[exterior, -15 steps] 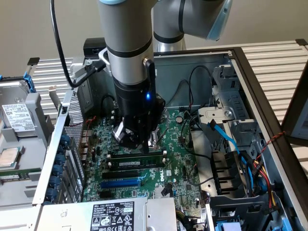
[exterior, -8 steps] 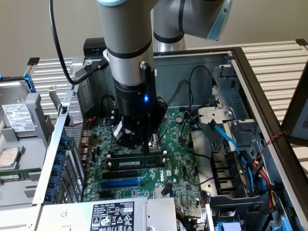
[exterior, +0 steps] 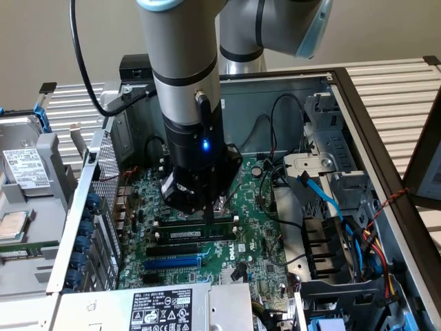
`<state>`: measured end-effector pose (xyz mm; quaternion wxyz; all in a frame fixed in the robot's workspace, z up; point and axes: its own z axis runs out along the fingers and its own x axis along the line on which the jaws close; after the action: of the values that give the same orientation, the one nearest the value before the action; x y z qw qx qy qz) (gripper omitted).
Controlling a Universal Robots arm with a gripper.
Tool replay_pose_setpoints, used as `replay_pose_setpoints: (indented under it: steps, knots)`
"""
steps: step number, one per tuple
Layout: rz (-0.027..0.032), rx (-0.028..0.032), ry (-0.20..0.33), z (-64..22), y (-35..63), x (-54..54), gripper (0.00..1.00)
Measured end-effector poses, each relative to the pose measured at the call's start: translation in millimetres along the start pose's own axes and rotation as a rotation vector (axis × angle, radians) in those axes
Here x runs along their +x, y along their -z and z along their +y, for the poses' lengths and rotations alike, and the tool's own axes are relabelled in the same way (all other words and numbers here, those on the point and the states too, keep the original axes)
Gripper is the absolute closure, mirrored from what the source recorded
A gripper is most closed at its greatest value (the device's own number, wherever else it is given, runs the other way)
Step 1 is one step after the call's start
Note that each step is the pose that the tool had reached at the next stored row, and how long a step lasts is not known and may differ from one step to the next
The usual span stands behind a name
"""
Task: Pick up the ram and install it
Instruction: 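Press down the ram until it locks into place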
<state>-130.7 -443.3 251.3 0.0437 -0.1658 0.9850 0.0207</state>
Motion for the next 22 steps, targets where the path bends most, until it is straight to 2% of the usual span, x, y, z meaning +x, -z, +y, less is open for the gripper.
replay_pose_setpoints:
  steps: [10, 12, 19, 22]
  knots:
    - [-0.0043, 0.0160, -0.170, -0.1, -2.8, 0.3, 0.89]
    - [-0.0028, 0.0162, -0.193, -0.1, -2.7, 0.3, 0.89]
    - [0.0138, -0.0102, -0.241, -0.3, 0.0, 0.1, 0.89]
    - [0.0273, -0.0190, -0.262, -0.4, 0.2, 0.1, 0.89]
